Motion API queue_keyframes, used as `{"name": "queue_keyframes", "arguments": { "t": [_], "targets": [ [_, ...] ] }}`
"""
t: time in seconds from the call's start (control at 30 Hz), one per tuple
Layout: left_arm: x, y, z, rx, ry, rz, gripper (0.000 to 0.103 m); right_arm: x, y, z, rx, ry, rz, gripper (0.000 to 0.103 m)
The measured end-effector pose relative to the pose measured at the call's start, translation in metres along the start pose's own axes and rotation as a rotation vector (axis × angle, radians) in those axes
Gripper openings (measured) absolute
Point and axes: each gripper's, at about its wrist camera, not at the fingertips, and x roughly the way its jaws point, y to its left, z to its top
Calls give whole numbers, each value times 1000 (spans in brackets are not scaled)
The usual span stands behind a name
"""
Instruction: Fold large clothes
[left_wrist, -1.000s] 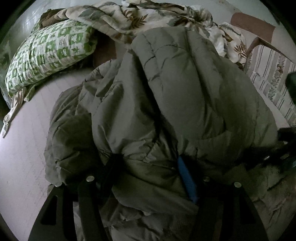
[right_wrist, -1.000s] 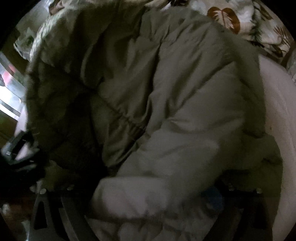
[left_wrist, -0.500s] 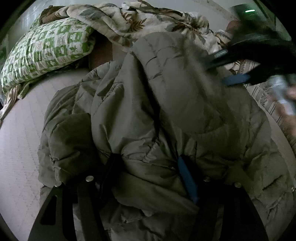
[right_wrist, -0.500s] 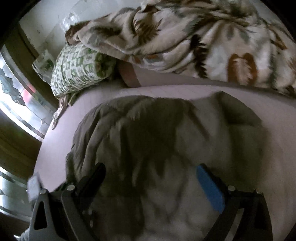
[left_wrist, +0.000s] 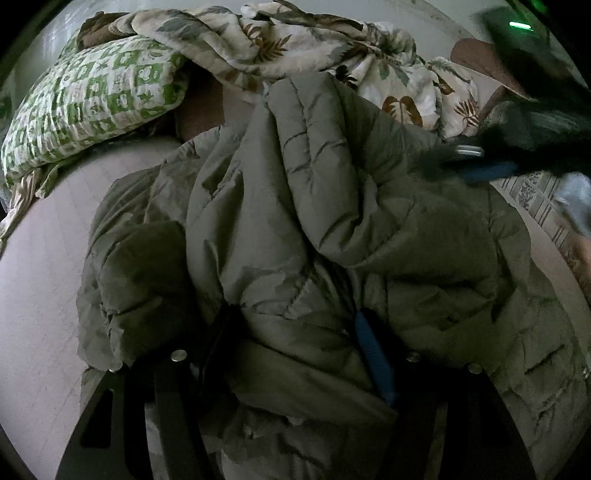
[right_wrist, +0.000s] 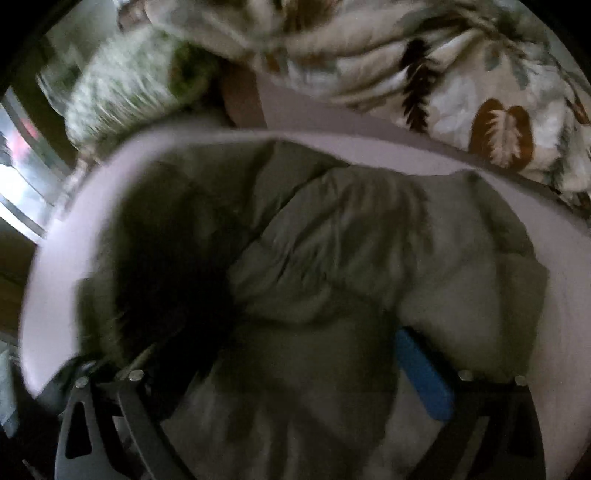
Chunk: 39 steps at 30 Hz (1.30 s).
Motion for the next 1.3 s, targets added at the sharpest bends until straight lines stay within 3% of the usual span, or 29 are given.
{"name": "queue_keyframes", "arguments": {
  "t": [0.07,0.2,0.27,0.37,0.47,0.57,0.93,1.1,1.3],
  "targets": [
    [-4,-3,-2,11,11,9,67,-23,-2,-22,-22,-21,6,102],
    [-9,-4,-8,21,19,23,67,-29,-7,-63,-43,1,-16,102],
    [-9,-6,-12,28,19,38,67,-10,-13,-81,-38,48,-44,102],
    [-5,-14,-15,68,22,79,67,35,-29,-102,30,136,-9,103],
    [-5,-18,-17,88,13,111,68,45,-30,-107,38,78,-16,103],
    [-13,-15,-17,64,0,105,68,31,-26,-104,45,79,-35,103],
    [-59,-15,-29,29,-22,128,74,-59,-36,-126,120,-92,26,103],
    [-89,-10,-39,18,-41,171,76,-98,-38,-153,146,-151,64,103],
    [-119,6,-61,-43,-40,218,77,-122,-37,-190,140,-168,40,103]
  ]
}}
